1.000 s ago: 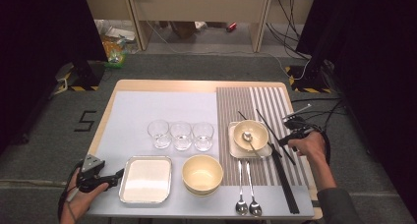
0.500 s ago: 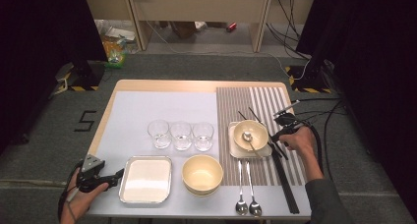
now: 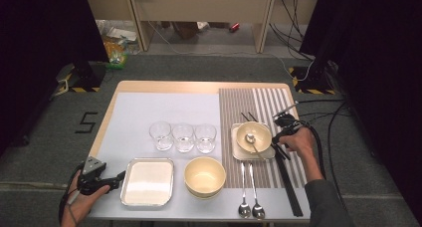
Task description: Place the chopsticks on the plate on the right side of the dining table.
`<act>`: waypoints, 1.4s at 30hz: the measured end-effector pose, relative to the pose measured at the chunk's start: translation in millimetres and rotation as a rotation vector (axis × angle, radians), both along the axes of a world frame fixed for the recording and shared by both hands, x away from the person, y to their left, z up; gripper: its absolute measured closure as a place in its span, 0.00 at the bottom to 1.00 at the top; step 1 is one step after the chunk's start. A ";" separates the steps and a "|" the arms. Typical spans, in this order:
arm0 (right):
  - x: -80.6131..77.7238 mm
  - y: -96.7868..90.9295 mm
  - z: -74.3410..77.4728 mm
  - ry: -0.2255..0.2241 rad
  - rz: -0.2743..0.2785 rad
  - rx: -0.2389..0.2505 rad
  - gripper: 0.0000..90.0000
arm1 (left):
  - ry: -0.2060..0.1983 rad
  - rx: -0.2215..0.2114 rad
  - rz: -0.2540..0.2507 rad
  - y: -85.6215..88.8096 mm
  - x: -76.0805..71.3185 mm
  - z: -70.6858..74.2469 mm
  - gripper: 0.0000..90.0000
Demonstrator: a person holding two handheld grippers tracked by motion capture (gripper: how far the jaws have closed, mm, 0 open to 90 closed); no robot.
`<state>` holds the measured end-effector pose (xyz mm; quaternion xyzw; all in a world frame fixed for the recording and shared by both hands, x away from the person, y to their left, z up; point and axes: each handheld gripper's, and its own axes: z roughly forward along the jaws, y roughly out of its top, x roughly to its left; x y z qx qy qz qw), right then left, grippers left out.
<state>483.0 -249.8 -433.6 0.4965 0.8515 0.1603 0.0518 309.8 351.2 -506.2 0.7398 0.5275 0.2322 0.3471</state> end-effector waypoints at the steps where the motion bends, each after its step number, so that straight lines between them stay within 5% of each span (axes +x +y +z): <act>1: 0.3 -0.3 -0.1 -0.005 0.011 0.001 0.96 | -0.006 -0.002 0.002 -0.1 0.2 -0.5 0.19; 19: -10.3 -6.1 7.4 -0.053 0.040 0.028 0.85 | 0.003 0.002 -0.003 0.1 -0.2 0.4 0.19; 42: -11.1 -5.1 -2.0 -0.059 0.096 0.033 0.95 | 0.000 0.004 0.000 -0.2 -0.3 0.4 0.19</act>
